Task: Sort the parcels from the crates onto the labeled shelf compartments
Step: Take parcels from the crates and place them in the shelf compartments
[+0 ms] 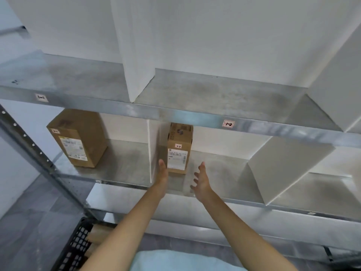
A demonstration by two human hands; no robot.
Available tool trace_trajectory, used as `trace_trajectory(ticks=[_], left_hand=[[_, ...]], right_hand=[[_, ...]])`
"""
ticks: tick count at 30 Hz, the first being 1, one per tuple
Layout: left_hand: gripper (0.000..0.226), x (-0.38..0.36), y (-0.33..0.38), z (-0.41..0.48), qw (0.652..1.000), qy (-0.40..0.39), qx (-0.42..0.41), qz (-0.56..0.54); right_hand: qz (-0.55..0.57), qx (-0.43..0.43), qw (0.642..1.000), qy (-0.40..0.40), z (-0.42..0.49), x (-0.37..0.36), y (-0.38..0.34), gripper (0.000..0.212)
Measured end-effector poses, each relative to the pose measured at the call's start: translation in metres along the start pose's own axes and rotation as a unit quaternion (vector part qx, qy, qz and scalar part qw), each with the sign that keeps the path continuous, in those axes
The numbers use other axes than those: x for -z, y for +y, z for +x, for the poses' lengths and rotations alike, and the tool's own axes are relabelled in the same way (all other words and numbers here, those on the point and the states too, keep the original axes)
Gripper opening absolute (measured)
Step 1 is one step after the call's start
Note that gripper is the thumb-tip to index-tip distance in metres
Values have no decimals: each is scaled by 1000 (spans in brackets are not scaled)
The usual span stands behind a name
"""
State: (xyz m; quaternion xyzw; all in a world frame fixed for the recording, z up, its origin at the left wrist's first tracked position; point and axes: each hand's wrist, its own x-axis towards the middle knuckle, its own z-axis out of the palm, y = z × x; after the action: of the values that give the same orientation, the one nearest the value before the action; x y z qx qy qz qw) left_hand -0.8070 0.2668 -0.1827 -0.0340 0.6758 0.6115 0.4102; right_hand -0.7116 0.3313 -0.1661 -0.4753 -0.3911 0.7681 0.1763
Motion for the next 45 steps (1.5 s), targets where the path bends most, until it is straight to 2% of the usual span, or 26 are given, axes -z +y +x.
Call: trace_trajectory(ticks=[3, 7, 14, 21, 28, 35, 39, 45], left_hand=[[80, 6, -18, -28, 1000, -1, -5, -1], [66, 22, -51, -73, 999, 20, -29, -35], [51, 80, -135, -162, 984, 135, -66, -93], [55, 174, -176, -204, 958, 239, -58, -150], [54, 265, -197, -193, 924, 326, -23, -199], [53, 352, -197, -164, 900, 360, 15, -246], [48, 385, -192, -137, 898, 373, -2, -232], [40, 411, -184, -94, 912, 347, -3, -220]], right_hand=[[1, -3, 1000, -19, -22, 17, 13, 64], [-20, 13, 998, -56, -60, 39, 41, 51], [-112, -31, 984, -138, -126, 47, 126, 46], [-151, -88, 961, -212, -160, 2, 185, 39], [-231, -131, 930, -253, -151, -71, 231, 30], [-292, -191, 910, -225, -110, -155, 271, 26], [-297, -225, 902, -220, -89, -187, 293, 31], [-298, -262, 895, -205, -57, -212, 312, 36]])
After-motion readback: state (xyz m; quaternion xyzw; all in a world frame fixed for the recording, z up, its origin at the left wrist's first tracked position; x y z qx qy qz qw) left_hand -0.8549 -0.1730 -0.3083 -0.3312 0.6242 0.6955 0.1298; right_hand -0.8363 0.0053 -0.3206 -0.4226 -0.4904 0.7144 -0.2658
